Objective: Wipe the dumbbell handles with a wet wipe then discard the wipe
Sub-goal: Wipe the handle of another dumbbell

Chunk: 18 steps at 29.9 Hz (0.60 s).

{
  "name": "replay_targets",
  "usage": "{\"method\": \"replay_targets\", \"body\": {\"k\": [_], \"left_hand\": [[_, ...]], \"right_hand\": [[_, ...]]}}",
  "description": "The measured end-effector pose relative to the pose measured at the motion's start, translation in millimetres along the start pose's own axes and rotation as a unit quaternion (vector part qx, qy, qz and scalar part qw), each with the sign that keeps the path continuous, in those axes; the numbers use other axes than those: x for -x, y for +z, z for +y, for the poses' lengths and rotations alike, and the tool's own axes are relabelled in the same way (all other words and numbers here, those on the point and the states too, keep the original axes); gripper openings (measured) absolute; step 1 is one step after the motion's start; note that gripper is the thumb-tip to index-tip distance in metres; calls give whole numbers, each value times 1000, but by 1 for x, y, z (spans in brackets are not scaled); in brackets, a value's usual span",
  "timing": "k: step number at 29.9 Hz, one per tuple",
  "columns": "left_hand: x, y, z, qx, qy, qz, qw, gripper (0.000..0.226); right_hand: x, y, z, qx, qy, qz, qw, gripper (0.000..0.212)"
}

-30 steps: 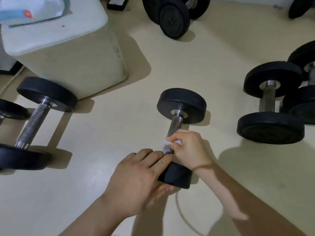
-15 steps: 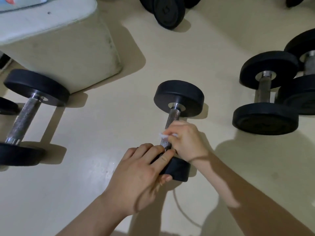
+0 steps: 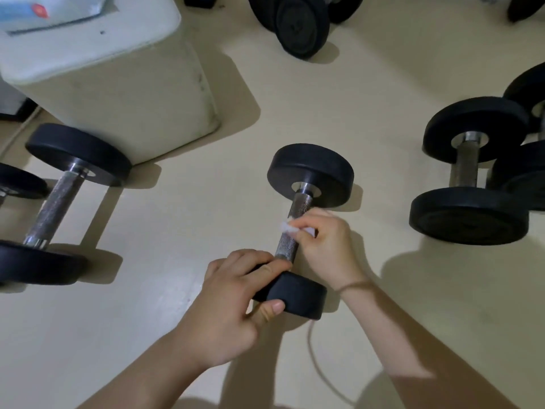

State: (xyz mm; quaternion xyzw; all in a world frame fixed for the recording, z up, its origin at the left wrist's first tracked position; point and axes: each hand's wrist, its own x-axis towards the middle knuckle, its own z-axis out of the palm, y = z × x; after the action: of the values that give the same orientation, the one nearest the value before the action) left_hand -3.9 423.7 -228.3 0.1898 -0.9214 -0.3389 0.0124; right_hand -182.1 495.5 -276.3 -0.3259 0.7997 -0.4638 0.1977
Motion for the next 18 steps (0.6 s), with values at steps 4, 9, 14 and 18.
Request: {"method": "replay_targets", "body": {"k": [4, 9, 14, 18], "left_hand": [[0, 2, 4, 156, -66, 61, 984, 39], [-1, -5, -1, 320, -157, 63, 932, 42], [-9, -4, 3, 406, -262, 137, 865, 37], [-12, 3, 3, 218, -251, 118, 936, 37]], "right_hand": [[-16, -1, 5, -10, -5, 9, 1000, 7], [3, 15, -4, -24, 1, -2, 1000, 8], [-29, 17, 0, -64, 43, 92, 993, 4], [-3, 26, -3, -67, 16, -7, 998, 7]]}}
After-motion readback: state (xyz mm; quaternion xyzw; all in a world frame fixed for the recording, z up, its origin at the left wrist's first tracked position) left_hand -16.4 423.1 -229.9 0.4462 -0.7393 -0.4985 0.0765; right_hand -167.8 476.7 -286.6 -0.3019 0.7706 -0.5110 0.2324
